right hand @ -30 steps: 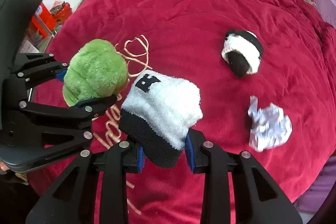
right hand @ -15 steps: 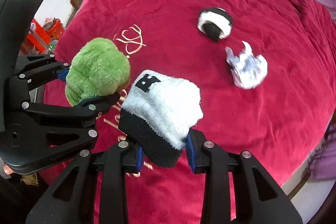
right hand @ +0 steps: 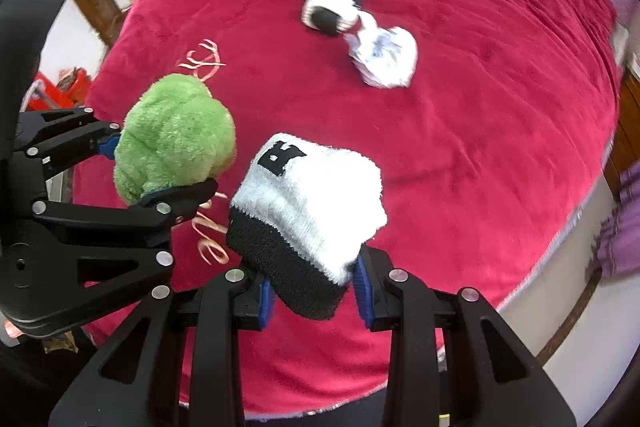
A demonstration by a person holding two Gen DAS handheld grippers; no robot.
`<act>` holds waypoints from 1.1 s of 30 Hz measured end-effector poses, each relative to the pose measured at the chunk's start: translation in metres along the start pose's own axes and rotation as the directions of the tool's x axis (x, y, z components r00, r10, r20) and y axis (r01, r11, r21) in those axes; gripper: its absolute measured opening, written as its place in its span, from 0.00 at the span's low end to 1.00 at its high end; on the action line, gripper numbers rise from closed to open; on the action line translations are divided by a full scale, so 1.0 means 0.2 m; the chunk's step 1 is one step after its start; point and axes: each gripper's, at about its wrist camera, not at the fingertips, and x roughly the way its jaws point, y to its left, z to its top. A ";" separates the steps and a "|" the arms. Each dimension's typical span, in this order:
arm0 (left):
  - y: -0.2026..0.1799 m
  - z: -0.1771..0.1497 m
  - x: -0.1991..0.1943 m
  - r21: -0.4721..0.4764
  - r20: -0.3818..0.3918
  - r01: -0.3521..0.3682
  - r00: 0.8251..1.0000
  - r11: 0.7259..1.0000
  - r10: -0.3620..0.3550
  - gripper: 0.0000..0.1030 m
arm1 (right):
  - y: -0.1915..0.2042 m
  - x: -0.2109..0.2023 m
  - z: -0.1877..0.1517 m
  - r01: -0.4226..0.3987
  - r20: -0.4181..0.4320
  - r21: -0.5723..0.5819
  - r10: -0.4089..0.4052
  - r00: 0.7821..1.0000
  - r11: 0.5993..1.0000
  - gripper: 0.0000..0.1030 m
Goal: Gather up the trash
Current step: 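Carry the slipper and sock to the black bin and open both tools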
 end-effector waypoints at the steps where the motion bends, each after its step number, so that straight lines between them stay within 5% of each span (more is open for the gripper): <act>1: -0.03 0.00 0.00 0.011 0.001 0.002 1.000 1.000 -0.002 0.47 | -0.02 -0.01 -0.02 0.004 0.001 0.012 -0.004 1.000 1.000 0.28; 18: -0.48 0.06 -0.05 0.211 0.008 0.051 0.999 0.976 -0.054 0.47 | -0.36 -0.20 -0.37 0.099 0.020 0.204 -0.105 0.994 0.974 0.29; 33: -1.02 0.11 -0.07 0.439 -0.006 0.124 0.991 0.890 -0.135 0.47 | -0.68 -0.39 -0.74 0.185 0.013 0.419 -0.210 0.978 0.889 0.29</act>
